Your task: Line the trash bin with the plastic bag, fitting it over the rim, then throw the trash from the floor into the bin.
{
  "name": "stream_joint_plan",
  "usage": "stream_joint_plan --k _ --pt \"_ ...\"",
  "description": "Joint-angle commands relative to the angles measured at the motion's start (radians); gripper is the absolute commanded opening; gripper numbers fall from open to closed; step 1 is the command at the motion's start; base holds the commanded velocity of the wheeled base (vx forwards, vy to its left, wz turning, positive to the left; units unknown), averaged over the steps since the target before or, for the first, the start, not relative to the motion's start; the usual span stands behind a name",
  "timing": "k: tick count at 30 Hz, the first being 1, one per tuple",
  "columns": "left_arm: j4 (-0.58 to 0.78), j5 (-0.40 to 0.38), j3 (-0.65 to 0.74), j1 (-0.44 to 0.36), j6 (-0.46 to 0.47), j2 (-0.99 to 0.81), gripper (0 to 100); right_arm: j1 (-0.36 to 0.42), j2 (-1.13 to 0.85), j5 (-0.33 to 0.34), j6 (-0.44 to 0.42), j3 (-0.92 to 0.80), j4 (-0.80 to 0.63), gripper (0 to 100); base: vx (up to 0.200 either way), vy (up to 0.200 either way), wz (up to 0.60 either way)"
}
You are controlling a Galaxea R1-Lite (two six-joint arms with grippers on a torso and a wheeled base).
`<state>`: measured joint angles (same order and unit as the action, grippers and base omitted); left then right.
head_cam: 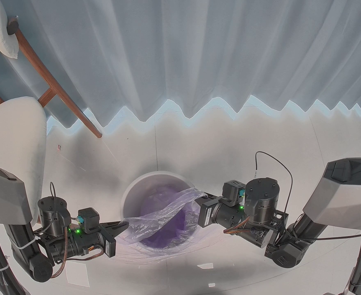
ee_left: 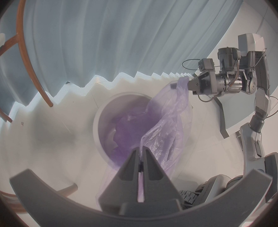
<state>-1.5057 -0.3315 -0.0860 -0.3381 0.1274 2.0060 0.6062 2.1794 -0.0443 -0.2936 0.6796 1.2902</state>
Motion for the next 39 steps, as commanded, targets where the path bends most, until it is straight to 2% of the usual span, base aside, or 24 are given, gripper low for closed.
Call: stream_joint_plan --k 1,7,17,20,21,23,26,34,39 --pt "0.001 -0.001 -0.017 0.007 -0.002 -0.013 0 0.003 -0.003 0.000 -0.001 -0.011 0.003 0 0.000 0.000 0.00" --pt "0.002 0.012 -0.086 0.002 0.008 -0.018 0 0.003 -0.004 0.000 0.001 -0.006 0.001 0 0.000 0.000 0.00" --pt "0.002 0.019 -0.110 0.001 0.009 -0.018 0 0.003 -0.007 0.000 0.001 -0.009 0.003 0 0.200 0.000 0.00" --pt "0.001 0.071 -0.117 -0.007 0.009 -0.018 0 0.000 -0.007 0.000 0.001 -0.008 0.001 0 0.200 0.000 0.00" --pt "-0.001 0.134 -0.127 -0.016 -0.002 -0.019 0 -0.002 -0.007 0.000 0.001 -0.005 0.001 0 0.200 0.000 0.00" --pt "-0.001 0.184 -0.138 -0.027 -0.011 -0.024 0 -0.002 -0.007 0.000 -0.001 -0.005 0.001 0 0.100 0.000 0.00" --pt "0.001 0.204 -0.141 -0.027 -0.042 -0.055 0 -0.003 -0.007 0.001 -0.001 -0.003 0.001 0 0.000 0.000 0.00" --pt "0.010 0.195 -0.126 -0.013 -0.045 -0.102 0 0.000 0.002 0.009 -0.006 0.005 -0.011 0 0.000 0.000 0.00" --pt "0.012 0.147 -0.133 -0.016 -0.043 -0.101 0 0.003 0.008 0.007 -0.007 0.044 -0.037 0 0.000 0.000 0.00"
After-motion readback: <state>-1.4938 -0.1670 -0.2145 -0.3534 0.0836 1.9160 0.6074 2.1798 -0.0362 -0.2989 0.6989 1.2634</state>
